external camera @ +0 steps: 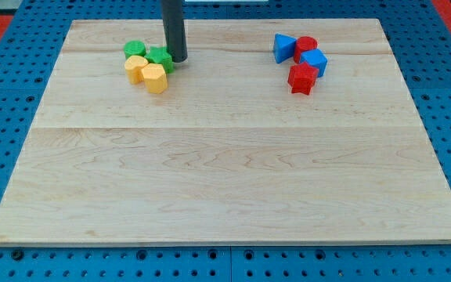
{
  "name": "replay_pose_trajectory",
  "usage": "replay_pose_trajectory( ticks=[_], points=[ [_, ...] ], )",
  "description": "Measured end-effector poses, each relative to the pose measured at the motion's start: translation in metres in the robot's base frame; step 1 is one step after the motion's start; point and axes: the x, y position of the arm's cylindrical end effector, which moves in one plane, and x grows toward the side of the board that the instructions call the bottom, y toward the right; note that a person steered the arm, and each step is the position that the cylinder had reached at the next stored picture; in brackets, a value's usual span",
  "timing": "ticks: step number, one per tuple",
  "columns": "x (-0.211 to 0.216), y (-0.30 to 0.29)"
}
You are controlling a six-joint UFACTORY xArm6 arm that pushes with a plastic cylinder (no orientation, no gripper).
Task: Nudge the blue triangle a bit down
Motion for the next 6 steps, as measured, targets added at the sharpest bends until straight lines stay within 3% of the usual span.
replay_pose_trajectory(
  ticks=[2, 4, 6],
  points=[
    [-0.012, 0.016],
    [-0.077, 0.08],
    [-0.066, 0.175]
  ],
)
